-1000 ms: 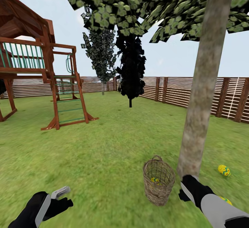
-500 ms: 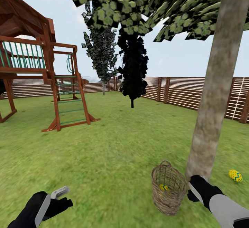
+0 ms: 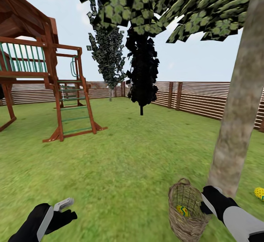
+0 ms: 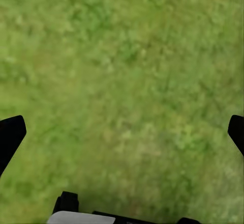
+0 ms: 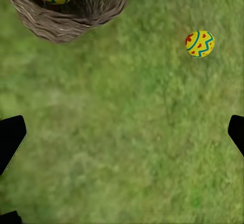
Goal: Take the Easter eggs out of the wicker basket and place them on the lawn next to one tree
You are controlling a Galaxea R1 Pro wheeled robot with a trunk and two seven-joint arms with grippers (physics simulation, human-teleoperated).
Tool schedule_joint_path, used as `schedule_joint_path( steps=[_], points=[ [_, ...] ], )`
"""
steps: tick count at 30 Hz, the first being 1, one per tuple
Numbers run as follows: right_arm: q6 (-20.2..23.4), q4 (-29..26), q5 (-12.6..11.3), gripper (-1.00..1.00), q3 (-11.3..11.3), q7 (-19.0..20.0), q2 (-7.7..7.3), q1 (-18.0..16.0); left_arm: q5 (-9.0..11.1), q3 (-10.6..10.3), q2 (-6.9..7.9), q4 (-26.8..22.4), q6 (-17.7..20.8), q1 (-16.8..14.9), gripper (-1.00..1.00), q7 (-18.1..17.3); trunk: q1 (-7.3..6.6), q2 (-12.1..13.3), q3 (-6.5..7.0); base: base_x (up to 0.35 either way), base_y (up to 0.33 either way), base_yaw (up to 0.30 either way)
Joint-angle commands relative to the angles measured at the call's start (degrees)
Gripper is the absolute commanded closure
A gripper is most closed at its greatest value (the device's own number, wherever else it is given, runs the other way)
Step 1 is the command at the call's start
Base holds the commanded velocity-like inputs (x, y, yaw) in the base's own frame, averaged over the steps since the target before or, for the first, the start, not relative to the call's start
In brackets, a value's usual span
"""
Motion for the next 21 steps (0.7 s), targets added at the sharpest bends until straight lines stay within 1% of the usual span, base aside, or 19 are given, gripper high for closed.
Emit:
schedule_joint_path(
  steps=[1,9,13,21],
  points=[
    [0.3,-0.1,-0.5,-1.00,0.3,-0.3,-0.02,0.0,0.0,0.1,-0.02,-0.1,0.3,0.0,-1.00,-0.2,0.04,-0.1,-0.09,0.343,0.012,0.000],
    [0.2,-0.1,-0.5,-1.00,0.3,-0.4,0.01,0.0,-0.1,0.1,-0.07,0.0,0.3,0.0,-1.00,-0.2,0.04,-0.1,-0.09,0.346,0.002,0.000],
    [0.2,-0.1,-0.6,-1.00,0.2,-0.3,-0.21,0.0,0.0,0.1,-0.09,0.0,0.2,0.0,-1.00,-0.2,0.04,-0.1,-0.09,0.346,0.000,0.000],
    [0.2,-0.1,-0.5,-1.00,0.2,-0.3,-0.08,0.0,0.0,0.1,-0.10,0.0,0.2,0.0,-1.00,-0.2,0.04,-0.1,-0.09,0.346,0.000,0.000]
  ],
)
